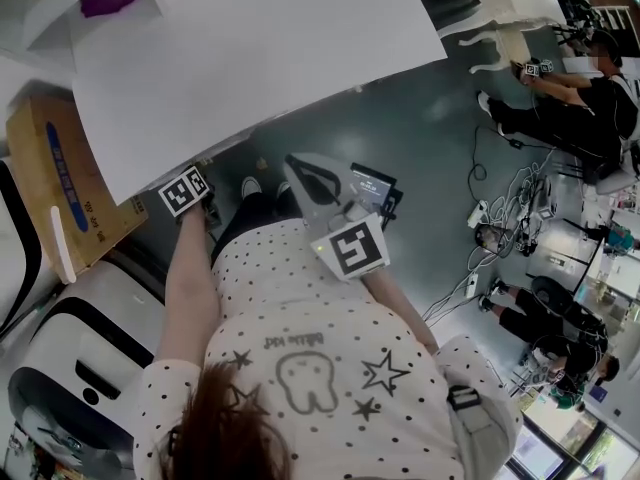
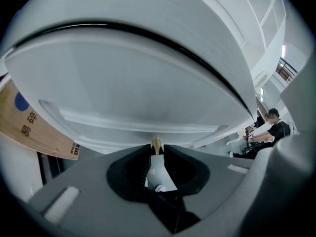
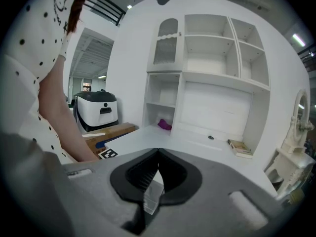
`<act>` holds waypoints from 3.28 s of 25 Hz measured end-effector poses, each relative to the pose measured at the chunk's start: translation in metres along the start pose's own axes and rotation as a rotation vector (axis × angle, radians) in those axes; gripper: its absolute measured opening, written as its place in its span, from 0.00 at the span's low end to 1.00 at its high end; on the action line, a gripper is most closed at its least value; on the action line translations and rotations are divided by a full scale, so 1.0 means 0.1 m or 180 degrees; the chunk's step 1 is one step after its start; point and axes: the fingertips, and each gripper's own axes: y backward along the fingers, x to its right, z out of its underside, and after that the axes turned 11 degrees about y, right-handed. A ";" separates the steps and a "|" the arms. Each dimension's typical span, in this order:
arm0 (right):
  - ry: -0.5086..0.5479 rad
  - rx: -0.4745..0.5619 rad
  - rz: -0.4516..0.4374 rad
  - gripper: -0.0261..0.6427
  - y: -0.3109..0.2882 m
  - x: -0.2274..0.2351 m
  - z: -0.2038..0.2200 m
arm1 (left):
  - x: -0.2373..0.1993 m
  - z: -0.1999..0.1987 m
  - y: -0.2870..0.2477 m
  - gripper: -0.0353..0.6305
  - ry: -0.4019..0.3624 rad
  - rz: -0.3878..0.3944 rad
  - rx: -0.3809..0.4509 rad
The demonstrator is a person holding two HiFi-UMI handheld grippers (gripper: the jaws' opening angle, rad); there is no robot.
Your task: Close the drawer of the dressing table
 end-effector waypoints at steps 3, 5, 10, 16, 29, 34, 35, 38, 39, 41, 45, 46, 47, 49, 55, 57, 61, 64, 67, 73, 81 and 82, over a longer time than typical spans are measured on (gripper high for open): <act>0.0069 0.0014 -0.0058 0.03 0.02 -0.04 -0.02 | 0.02 -0.02 0.04 0.17 -0.0032 -0.0011 0.0051; 0.0090 0.0041 -0.0074 0.03 0.05 -0.05 -0.05 | 0.05 -0.05 0.09 0.15 -0.0060 -0.0009 0.0118; 0.0134 0.0097 -0.0166 0.03 0.08 -0.11 -0.10 | 0.16 -0.15 0.21 0.05 -0.0029 0.0075 0.0337; 0.0121 0.0154 -0.0176 0.03 0.08 -0.12 -0.13 | 0.22 -0.21 0.38 0.05 -0.0174 0.0179 0.0512; 0.0093 0.0539 -0.0173 0.04 0.00 -0.19 -0.31 | 0.38 -0.35 0.85 0.04 -0.0502 0.0231 0.0840; 0.0056 0.0548 -0.0274 0.04 -0.04 -0.30 -0.38 | 0.48 -0.33 1.07 0.04 -0.0594 0.0373 0.0971; 0.0063 0.0556 -0.0297 0.04 -0.06 -0.33 -0.39 | 0.50 -0.34 1.10 0.05 -0.0612 0.0396 0.0994; 0.0075 0.0584 -0.0357 0.04 -0.10 -0.40 -0.43 | 0.54 -0.34 1.21 0.04 -0.0732 0.0450 0.1064; 0.0076 0.0592 -0.0370 0.04 -0.10 -0.41 -0.43 | 0.56 -0.34 1.26 0.04 -0.0768 0.0470 0.1099; 0.0080 0.0610 -0.0382 0.04 -0.10 -0.44 -0.44 | 0.60 -0.38 1.38 0.04 -0.0819 0.0519 0.1191; 0.0080 0.0644 -0.0393 0.04 -0.11 -0.46 -0.46 | 0.70 -0.45 1.62 0.04 -0.0930 0.0602 0.1393; 0.0076 0.0651 -0.0402 0.04 -0.11 -0.47 -0.46 | 0.73 -0.46 1.67 0.04 -0.0964 0.0611 0.1430; 0.0072 0.0657 -0.0413 0.04 -0.11 -0.48 -0.46 | 0.75 -0.46 1.72 0.04 -0.0999 0.0619 0.1461; 0.0059 0.0668 -0.0439 0.04 -0.11 -0.50 -0.46 | 0.82 -0.48 1.82 0.04 -0.1063 0.0650 0.1523; 0.0031 0.0693 -0.0500 0.04 -0.16 -0.50 -0.46 | 1.21 -0.66 2.20 0.04 -0.1181 0.0908 0.1777; 0.0021 0.0715 -0.0524 0.04 -0.18 -0.48 -0.45 | 1.34 -0.70 2.29 0.04 -0.1294 0.0957 0.1838; 0.0029 0.0744 -0.0574 0.03 -0.25 -0.38 -0.44 | 1.52 -0.78 2.40 0.04 -0.1413 0.0976 0.1901; 0.0019 0.0751 -0.0575 0.04 -0.31 -0.25 -0.43 | 1.62 -0.90 2.49 0.04 -0.1436 0.0928 0.1967; 0.0045 0.0734 -0.0587 0.04 -0.37 -0.08 -0.40 | 1.77 -1.06 2.63 0.04 -0.1473 0.0896 0.2118; 0.0081 0.0660 -0.0598 0.04 -0.55 0.32 -0.32 | 2.07 -1.33 2.87 0.04 -0.1448 0.0863 0.2402; 0.0149 0.0613 -0.0619 0.03 -0.69 0.70 -0.26 | 2.43 -1.37 2.85 0.04 -0.1407 0.0870 0.2477; 0.0161 0.0613 -0.0621 0.03 -0.71 0.74 -0.24 | 2.46 -1.38 2.83 0.04 -0.1412 0.0872 0.2483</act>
